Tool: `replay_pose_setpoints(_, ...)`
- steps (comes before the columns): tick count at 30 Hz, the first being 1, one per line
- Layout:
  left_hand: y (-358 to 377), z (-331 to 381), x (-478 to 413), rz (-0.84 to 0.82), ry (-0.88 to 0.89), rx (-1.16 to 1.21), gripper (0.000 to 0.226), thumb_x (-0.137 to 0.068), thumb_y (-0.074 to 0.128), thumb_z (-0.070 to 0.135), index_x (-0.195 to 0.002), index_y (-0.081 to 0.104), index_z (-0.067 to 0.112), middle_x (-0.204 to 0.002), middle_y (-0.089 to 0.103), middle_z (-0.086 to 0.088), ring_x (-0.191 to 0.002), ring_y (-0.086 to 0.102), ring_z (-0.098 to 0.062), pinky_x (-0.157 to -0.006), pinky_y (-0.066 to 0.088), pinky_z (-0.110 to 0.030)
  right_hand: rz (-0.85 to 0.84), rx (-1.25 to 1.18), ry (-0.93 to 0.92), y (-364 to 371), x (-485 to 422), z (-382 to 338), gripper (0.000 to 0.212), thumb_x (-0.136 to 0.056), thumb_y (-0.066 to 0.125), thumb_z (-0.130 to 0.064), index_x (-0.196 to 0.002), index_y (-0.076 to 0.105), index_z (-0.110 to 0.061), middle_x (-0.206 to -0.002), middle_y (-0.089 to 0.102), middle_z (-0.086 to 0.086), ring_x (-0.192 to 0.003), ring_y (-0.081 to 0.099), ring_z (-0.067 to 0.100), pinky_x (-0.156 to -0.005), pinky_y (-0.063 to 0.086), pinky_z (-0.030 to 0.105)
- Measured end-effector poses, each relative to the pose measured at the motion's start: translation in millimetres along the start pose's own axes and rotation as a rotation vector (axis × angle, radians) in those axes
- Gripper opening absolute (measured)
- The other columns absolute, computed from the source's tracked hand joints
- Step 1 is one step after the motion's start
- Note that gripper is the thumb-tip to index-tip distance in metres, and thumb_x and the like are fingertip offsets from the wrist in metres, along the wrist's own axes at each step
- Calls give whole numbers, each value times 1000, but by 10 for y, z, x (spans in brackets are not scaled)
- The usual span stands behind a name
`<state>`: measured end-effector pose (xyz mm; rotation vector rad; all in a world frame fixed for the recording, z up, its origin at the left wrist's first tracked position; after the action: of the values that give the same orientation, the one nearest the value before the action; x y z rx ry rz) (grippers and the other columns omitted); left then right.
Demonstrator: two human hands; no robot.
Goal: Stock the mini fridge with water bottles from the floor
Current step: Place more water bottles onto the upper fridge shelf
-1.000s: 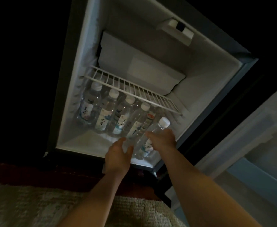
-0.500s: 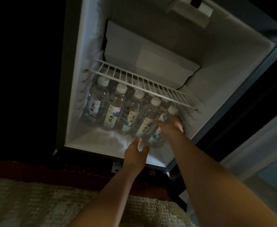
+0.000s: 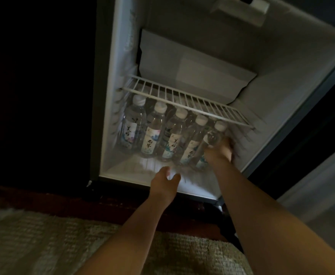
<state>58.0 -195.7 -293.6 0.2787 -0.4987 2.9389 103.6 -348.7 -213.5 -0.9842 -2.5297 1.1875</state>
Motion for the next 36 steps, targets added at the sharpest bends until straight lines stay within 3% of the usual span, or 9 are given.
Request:
replay_pose_setpoints(6,2,44,202,-187,-11,-131,35,-96,48,26,-127,52,10,-134,50,-10,-122,49,-26,-96,38,-27,0,-49,-70,-34,436,120,50,-88,57,-9,-134,39,0,-134,46,23,-122,47,37,-91,42,33)
replay_pose_setpoints(10,57,33,505,-425,33,-264,24,-93,48,24,-72,51,12,-74,49,-8,-63,44,-18,-64,33,-29,-240,-79,-84,23,806,341,36,-88,52,-8,-124,54,-7,-124,59,13,-111,60,33,-93,49,34)
replay_pose_setpoints(12,76,-15,682,-504,63,-377,29,-91,49,24,-64,51,14,-64,46,-3,-57,42,-15,-58,31,-28,-318,-68,-83,-33,1067,445,29,-89,51,-8,-117,58,-4,-106,64,14,-94,65,33,-88,54,41)
replay_pose_setpoints(15,146,-47,933,-604,86,-528,17,-91,51,25,-81,59,15,-79,54,-3,-67,49,-13,-59,36,-24,-466,0,-109,-173,1444,609,22,-91,48,-1,-104,61,11,-82,64,22,-79,65,39,-76,54,42)
replay_pose_setpoints(19,358,-87,1231,-671,104,-553,25,-86,63,24,-106,65,10,-104,63,-6,-93,58,-18,-81,45,-28,-572,86,8,-415,1822,1020,21,-91,48,-4,-96,67,2,-102,66,24,-91,61,35,-88,52,45)
replay_pose_setpoints(23,694,-12,1563,-803,241,-673,19,-87,59,29,-95,64,12,-103,64,-11,-91,58,-23,-76,46,-30,-631,266,10,-779,2166,1489,29,-92,55,-29,-101,69,-4,-97,68,16,-85,60,26,-72,45,28)
replay_pose_setpoints(27,1121,27,1914,-975,286,-760,10,-88,59,20,-89,61,11,-89,58,-7,-81,55,-19,-69,42,-26,-700,358,155,-1191,2346,2060,25,-90,49,-6,-110,65,-3,-96,69,15,-61,60,15,-47,46,15)
replay_pose_setpoints(30,1481,-24,2149,-1050,310,-845,36,-87,63,26,-116,59,5,-113,62,-12,-105,59,-27,-86,47,-30,-710,413,245,-1548,2448,2477,20,-90,51,-7,-106,64,-9,-92,66,12,-61,59,12,-55,49,19)
replay_pose_setpoints(36,2100,-122,2620,-1197,395,-889,41,-86,63,33,-119,59,8,-121,62,-11,-108,60,-27,-92,49,-31,-592,555,298,-2243,2696,3159,19,-87,56,-13,-102,67,-8,-94,65,7,-77,58,16,-62,48,24)
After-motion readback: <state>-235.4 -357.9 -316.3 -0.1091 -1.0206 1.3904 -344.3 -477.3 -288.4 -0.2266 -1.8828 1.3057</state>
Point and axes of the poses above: each hand's wrist, its own x-axis away from the middle knuckle, its own y-axis out of the palm, z = x × y, the point moved 3 cm from there along -x, towards the middle knuckle
